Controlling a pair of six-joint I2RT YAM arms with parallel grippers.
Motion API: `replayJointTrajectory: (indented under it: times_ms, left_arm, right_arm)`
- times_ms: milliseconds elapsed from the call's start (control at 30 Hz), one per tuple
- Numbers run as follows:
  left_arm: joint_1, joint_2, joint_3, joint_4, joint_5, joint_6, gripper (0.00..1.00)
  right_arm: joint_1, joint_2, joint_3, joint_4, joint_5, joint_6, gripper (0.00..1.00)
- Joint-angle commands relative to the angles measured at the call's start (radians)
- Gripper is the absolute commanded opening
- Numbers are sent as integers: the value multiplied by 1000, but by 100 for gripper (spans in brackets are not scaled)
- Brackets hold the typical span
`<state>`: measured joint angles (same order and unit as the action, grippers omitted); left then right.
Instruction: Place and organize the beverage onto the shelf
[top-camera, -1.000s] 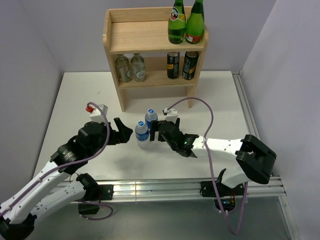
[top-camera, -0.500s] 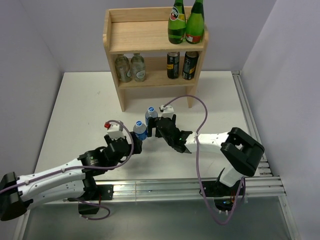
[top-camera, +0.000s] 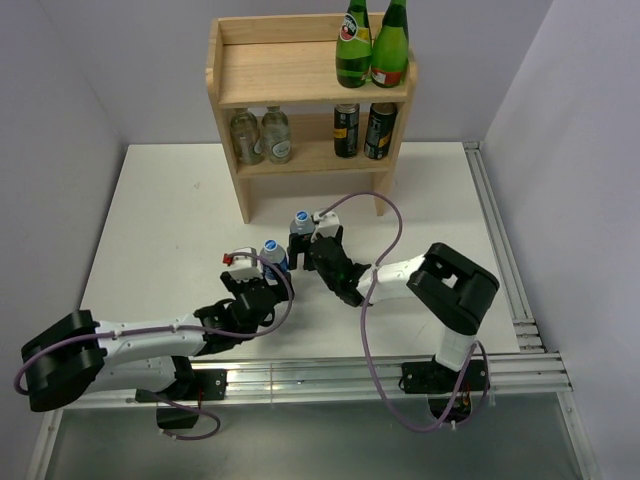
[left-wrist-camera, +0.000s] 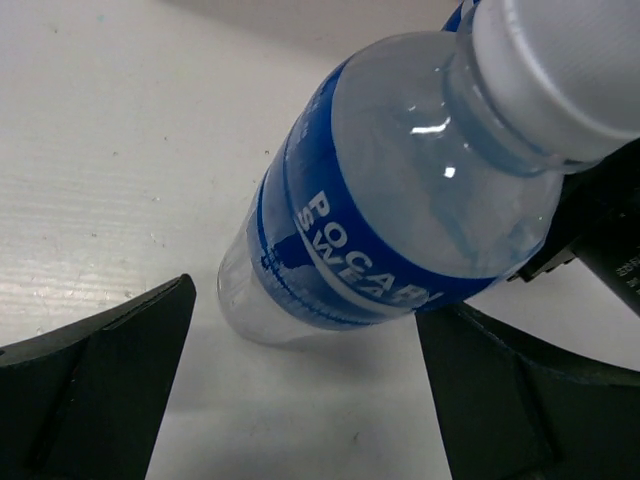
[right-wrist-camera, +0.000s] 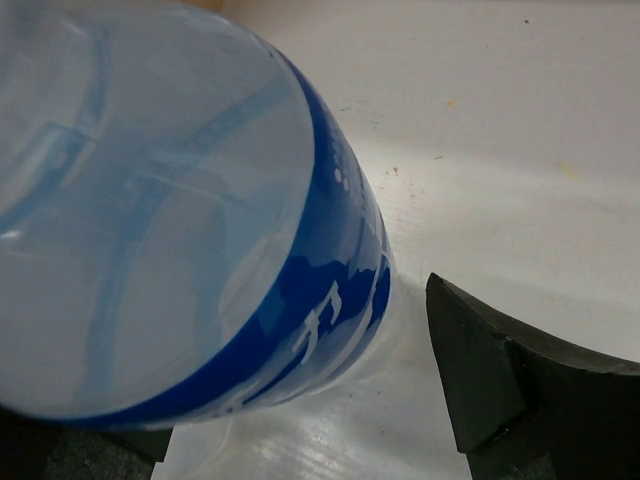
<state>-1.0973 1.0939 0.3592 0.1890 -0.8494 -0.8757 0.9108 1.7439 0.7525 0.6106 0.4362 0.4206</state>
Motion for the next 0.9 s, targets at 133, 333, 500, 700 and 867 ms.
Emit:
replayJointTrajectory:
  times_ms: [133, 333, 500, 700, 867]
  left_arm:
    - [2, 139, 0, 303, -92, 130, 99]
    - [74, 305, 18, 420, -62, 133, 99]
    - [132, 391, 17, 500, -54, 132, 74]
    - [154, 370, 14, 457, -69, 104, 1]
    - [155, 272, 26, 340, -59, 89, 0]
  right_arm:
    - [-6, 74, 39, 169, 41, -60, 95]
    - [-12, 129, 54, 215, 53, -71, 90]
    - [-27, 152, 62, 230, 44, -63, 23]
    - [-27, 93, 81, 143, 70, -65, 0]
    - [13, -107, 140, -26, 148, -121, 0]
